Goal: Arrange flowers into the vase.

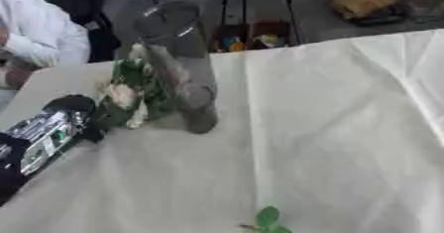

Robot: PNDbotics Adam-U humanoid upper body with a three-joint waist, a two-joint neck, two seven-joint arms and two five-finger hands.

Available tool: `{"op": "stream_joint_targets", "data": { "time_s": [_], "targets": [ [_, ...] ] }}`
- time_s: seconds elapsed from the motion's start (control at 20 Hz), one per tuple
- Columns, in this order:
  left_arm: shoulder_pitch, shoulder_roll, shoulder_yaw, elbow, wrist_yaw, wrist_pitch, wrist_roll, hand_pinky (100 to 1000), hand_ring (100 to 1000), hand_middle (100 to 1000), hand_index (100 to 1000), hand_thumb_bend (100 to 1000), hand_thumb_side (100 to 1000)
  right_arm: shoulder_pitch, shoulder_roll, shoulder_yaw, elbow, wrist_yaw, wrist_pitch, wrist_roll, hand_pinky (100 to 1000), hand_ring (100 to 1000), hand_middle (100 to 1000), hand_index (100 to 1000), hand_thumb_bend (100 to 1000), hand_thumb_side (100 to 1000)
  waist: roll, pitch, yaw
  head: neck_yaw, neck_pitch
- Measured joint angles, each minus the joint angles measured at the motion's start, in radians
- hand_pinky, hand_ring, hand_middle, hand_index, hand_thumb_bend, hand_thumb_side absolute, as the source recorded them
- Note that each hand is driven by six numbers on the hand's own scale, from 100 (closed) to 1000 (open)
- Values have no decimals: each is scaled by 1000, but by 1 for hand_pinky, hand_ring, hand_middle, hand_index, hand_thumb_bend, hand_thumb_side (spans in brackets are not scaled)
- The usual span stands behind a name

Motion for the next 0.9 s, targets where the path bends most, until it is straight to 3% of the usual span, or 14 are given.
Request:
{"op": "stream_joint_targets", "data": {
  "time_s": [0.1,0.35,0.55,0.8,0.9],
  "targets": [
    [0,0,0,0,34,7,-3,100,100,107,248,100,401,0,0,0,0,0,1,-1,673,735,491,765,100,989,0,0,2,0,0],
    [0,0,-1,-2,105,26,-4,100,100,100,153,100,330,2,0,0,0,0,4,-3,673,734,491,766,100,989,0,0,3,0,0],
    [0,0,-2,-8,127,43,12,100,100,100,103,236,250,3,0,0,0,0,7,-4,674,735,490,766,100,991,-1,0,3,0,0],
    [0,0,-7,-9,122,57,34,100,100,100,100,291,208,3,0,0,0,0,10,-2,675,735,490,766,100,993,-1,0,4,1,0],
    [-3,0,-7,-9,114,57,39,100,100,100,100,287,151,4,0,0,0,-1,10,-2,675,735,490,765,100,993,-2,-1,5,1,1]
  ]
}}
